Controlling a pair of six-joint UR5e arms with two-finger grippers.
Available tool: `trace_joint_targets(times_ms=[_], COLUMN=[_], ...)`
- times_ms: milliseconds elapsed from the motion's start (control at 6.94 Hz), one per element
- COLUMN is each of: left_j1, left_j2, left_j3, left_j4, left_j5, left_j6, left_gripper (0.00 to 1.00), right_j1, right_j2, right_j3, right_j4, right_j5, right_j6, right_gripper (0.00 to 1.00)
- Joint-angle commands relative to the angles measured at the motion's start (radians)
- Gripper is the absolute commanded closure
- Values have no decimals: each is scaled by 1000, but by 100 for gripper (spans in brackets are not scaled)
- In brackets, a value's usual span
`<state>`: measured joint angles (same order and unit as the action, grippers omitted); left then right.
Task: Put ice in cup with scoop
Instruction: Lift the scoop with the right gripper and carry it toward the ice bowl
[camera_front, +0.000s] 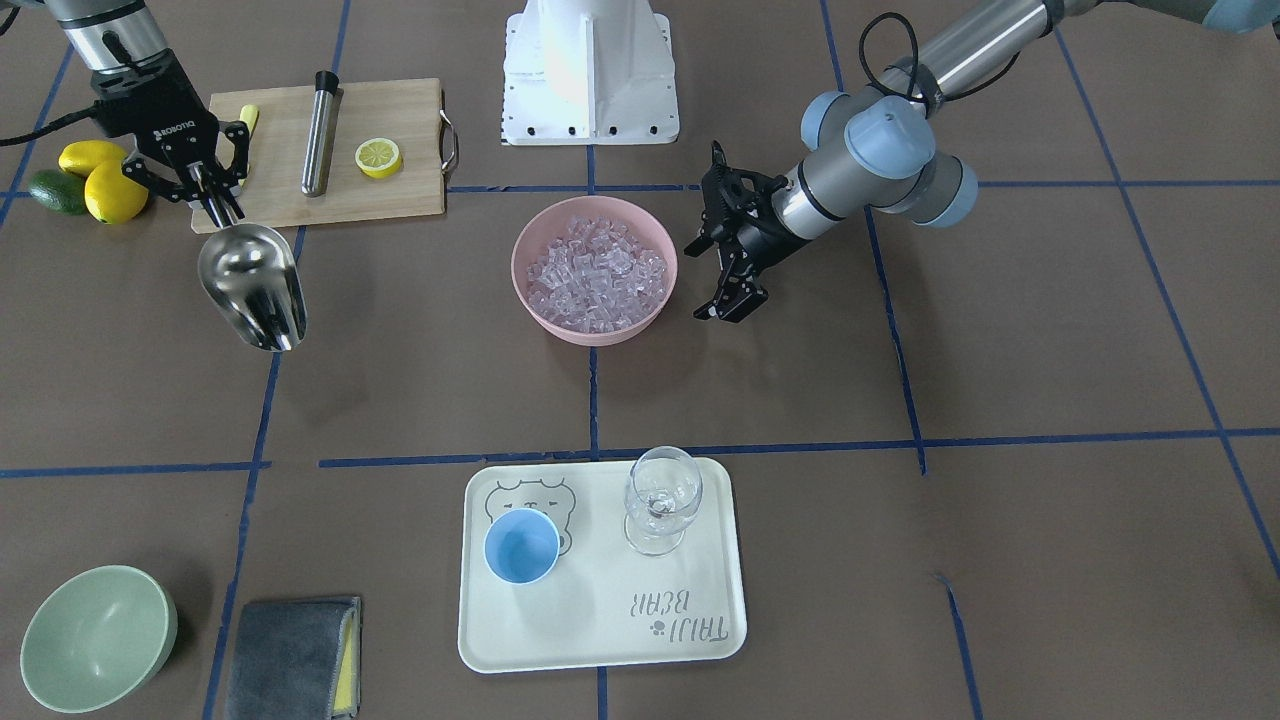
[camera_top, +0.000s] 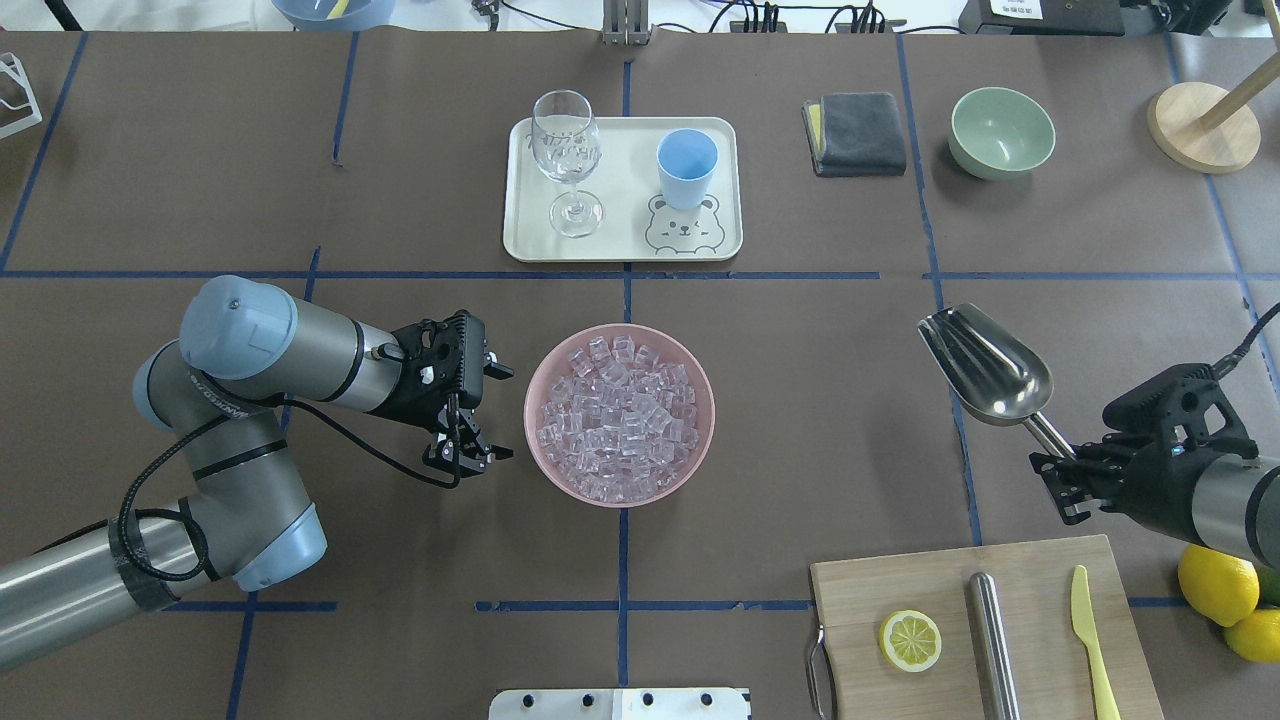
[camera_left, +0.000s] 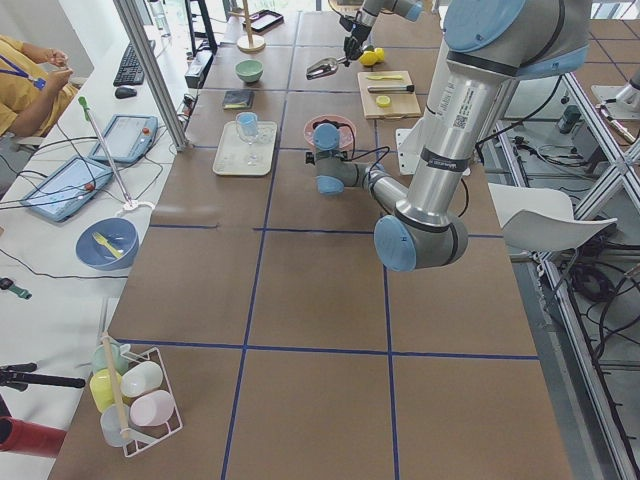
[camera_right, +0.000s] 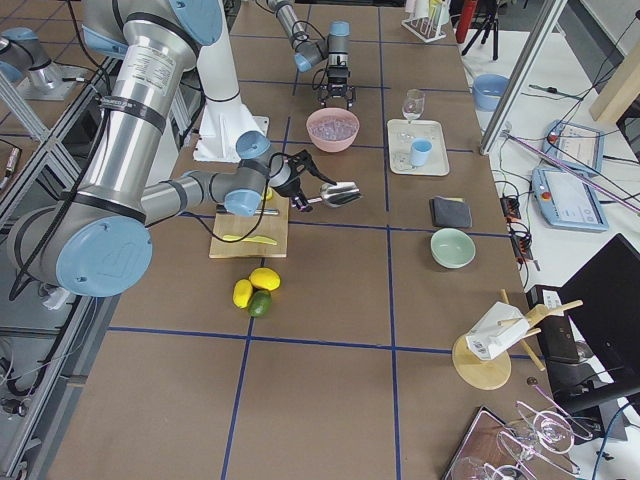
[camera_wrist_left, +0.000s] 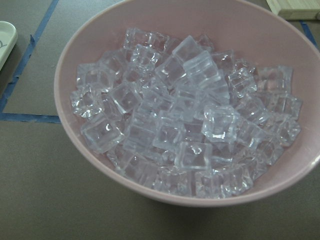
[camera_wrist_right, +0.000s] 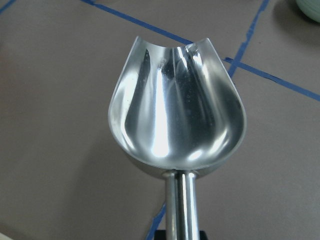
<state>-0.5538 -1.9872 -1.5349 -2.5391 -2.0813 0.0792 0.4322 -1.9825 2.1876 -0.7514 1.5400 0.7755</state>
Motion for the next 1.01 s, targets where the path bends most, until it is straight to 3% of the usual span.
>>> trace_joint_targets(times_ms=[0, 144, 432, 576, 720, 864], left_j1=[11, 9, 11, 11, 11, 11], left_j2=[-4, -2, -4, -4, -4, -4], left_j3=[1, 2, 7, 9, 10, 9], left_j4=[-7, -6, -7, -7, -7, -7], left_j5=[3, 3, 3, 3, 3, 3], left_j6=[1, 1, 1, 1, 1, 1], left_gripper=[0, 0, 0, 0, 0, 0], right_j1=[20, -12, 57, 56, 53, 49], right_j2=[51, 103, 262, 301, 370, 512], right_j3=[20, 49, 69, 73, 93, 115], right_j4=[-53, -159, -334, -389, -502, -727], right_j5=[72, 78, 228, 229, 229, 229], right_j6=[-120, -177, -271, -272, -294, -303], right_gripper=[100, 100, 100, 100, 100, 100])
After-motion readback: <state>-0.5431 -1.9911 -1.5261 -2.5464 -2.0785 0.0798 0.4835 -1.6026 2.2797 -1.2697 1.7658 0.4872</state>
